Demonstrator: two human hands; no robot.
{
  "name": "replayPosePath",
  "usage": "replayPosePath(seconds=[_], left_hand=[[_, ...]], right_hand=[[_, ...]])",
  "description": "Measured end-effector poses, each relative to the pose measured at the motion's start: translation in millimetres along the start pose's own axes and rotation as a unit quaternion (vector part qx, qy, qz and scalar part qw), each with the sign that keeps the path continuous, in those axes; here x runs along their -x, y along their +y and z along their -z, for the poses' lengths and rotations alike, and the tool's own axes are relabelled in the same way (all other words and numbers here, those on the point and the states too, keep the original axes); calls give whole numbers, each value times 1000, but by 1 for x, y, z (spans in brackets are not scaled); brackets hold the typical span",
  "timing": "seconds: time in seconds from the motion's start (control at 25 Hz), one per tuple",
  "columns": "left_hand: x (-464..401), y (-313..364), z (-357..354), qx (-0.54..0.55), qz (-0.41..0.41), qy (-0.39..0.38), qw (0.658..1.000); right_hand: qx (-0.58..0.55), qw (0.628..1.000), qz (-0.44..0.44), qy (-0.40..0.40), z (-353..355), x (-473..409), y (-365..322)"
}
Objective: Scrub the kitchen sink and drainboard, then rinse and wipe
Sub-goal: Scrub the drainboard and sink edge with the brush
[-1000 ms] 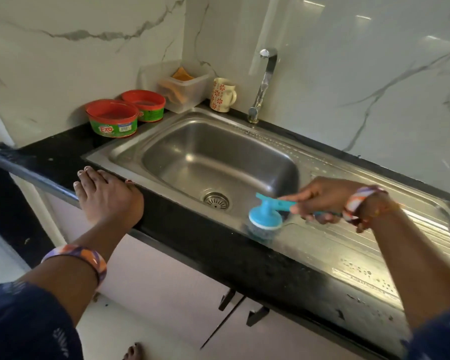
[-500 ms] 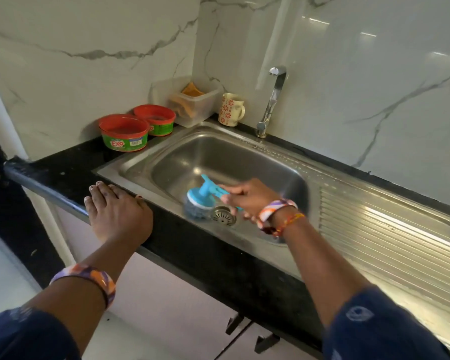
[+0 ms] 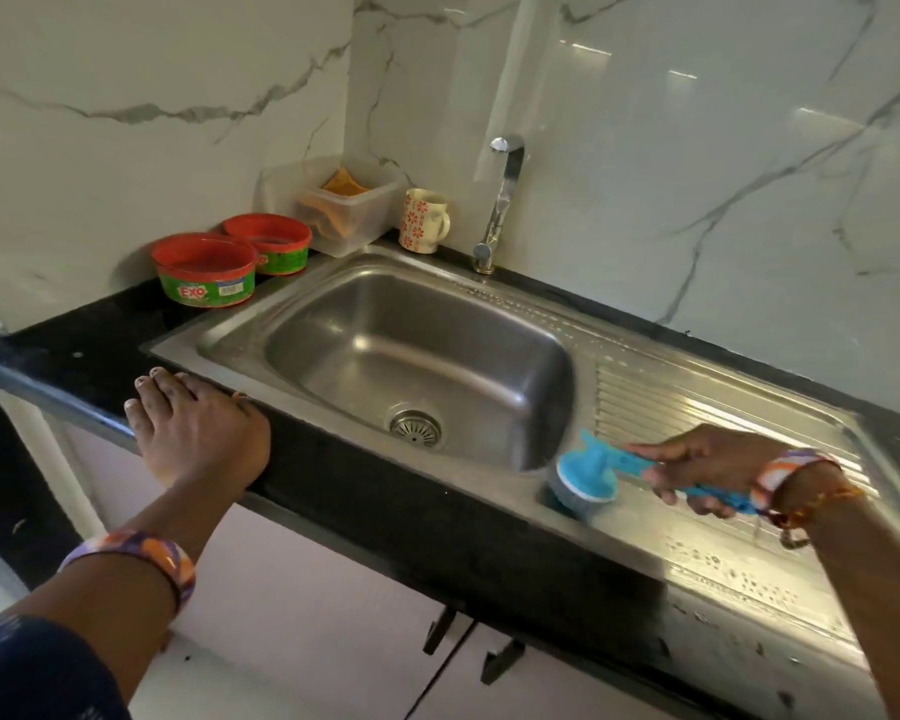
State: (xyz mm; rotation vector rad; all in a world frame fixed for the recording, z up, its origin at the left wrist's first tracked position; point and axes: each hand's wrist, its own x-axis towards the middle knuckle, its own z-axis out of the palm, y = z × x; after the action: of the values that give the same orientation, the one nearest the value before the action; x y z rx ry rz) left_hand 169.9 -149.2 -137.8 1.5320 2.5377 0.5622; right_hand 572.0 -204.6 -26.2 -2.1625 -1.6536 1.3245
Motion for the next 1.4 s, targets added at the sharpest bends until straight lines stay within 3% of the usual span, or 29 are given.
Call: replayPosePath(seconds=[0.08, 0.16, 0.4, 0.56, 0.72, 0.96, 1.08, 1.2, 1.4], left_hand=[[-1, 2, 1, -1, 3, -6, 1000], [-1, 4, 3, -2, 7, -14, 1000], [-4, -1, 0, 7, -8, -5, 1000], [-7, -2, -2, 14, -14, 5, 1000], [-4, -2, 1, 11, -13, -10, 1000], [-1, 0, 3, 7, 2, -10, 1000], [-2, 1, 3, 7, 0, -17, 1000], [-3, 3, 1, 4, 5, -13, 1000], [-6, 2, -4, -11, 9, 10, 1000]], right_hand=[[31, 998, -48, -6, 17, 21, 21], [51, 998, -29, -9, 10, 17, 10], [57, 980, 192, -14, -93, -91, -148], [73, 973, 219, -31, -134, -129, -226], [90, 981, 166, -42, -97, -103, -175], [50, 996, -69, -33, 18, 6, 1], [6, 994, -99, -39, 32, 48, 45], [-18, 998, -39, -56, 17, 37, 36], [-10, 989, 137, -53, -60, -60, -78]])
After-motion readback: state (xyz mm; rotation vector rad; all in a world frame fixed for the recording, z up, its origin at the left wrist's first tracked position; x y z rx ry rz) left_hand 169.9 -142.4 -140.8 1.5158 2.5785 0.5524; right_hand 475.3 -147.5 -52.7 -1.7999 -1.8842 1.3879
